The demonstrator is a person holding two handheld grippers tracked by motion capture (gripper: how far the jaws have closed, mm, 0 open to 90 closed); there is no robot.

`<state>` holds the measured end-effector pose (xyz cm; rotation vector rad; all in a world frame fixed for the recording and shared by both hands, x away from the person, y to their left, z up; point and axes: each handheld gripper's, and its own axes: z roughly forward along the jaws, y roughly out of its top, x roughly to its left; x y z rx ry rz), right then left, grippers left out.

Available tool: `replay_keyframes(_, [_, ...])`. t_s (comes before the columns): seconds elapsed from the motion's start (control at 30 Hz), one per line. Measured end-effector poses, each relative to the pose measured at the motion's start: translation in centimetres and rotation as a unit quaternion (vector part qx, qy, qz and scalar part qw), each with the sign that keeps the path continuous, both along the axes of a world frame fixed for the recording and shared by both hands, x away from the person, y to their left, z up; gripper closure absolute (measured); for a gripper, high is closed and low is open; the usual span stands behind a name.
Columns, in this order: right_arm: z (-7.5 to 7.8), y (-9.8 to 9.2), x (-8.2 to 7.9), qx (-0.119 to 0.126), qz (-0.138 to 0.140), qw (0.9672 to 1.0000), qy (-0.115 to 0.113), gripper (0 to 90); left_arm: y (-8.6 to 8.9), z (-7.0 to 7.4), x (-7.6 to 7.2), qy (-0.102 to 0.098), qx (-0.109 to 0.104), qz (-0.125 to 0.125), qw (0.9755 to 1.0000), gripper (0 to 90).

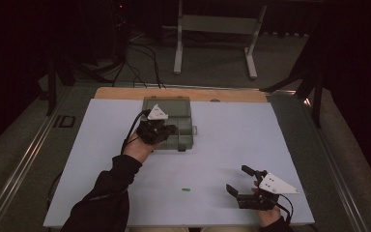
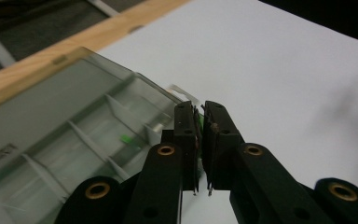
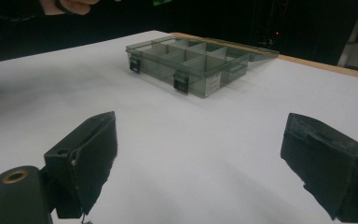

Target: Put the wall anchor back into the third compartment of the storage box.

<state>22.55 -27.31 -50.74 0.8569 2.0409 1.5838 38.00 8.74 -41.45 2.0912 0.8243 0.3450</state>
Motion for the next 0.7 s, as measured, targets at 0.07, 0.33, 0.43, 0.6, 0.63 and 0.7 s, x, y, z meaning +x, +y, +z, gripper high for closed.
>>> replay_keyframes(0.07, [0.0,0.0,0.0,0.001,0.000,1.0000,0.000,10.8,0.0,0.1,0.3,-0.004,-0.004,0.007,1.0000,83.4])
replay_keyframes(0.33, [0.0,-0.1,0.0,0.002,0.000,1.0000,0.000,10.8,-0.2,0.0,1.7,-0.015,-0.016,0.050,0.9985,83.4])
replay_keyframes(0.43, [0.0,-0.1,0.0,0.003,0.000,1.0000,0.000,10.8,-0.2,-0.1,2.2,-0.018,-0.022,0.068,0.9973,83.3])
replay_keyframes(0.6, [0.0,-0.1,0.0,0.003,0.001,1.0000,0.001,10.8,-0.1,-0.3,2.9,-0.018,-0.034,0.096,0.9947,83.3])
replay_keyframes(0.63, [-0.1,-0.1,0.0,0.003,0.002,1.0000,0.001,10.7,-0.1,-0.4,3.0,-0.016,-0.039,0.101,0.9940,83.3])
replay_keyframes(0.7, [-0.1,0.0,0.1,0.002,0.002,1.0000,0.003,10.8,-0.2,-0.6,3.2,-0.016,-0.043,0.115,0.9923,83.3])
